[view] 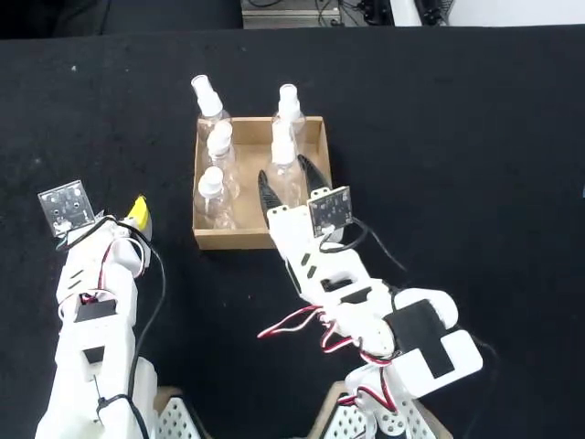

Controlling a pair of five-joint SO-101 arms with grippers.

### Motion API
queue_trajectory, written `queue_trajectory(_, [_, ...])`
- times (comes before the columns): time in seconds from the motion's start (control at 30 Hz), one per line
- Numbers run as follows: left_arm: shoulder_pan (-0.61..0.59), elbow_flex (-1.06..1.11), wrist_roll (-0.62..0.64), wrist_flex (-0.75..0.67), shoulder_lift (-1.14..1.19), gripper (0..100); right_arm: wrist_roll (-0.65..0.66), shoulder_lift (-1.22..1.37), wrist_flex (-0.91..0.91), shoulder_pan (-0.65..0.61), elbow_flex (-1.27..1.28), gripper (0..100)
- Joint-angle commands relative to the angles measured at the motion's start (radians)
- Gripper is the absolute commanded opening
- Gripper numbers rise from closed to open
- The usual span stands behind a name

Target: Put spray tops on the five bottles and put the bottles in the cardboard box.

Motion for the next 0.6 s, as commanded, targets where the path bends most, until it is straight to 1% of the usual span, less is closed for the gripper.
queue_trajectory(0.0, [0.012,-0.008,-0.005,-0.023,0.002,21,-0.006,-0.002,-0.015,0.026,-0.016,14.5])
queue_trajectory(0.13, [0.012,-0.008,-0.005,-0.023,0.002,21,-0.006,-0.002,0.041,0.025,-0.022,14.5])
queue_trajectory(0.57, [0.012,-0.008,-0.005,-0.023,0.002,21,-0.008,-0.002,0.046,0.023,-0.019,14.5])
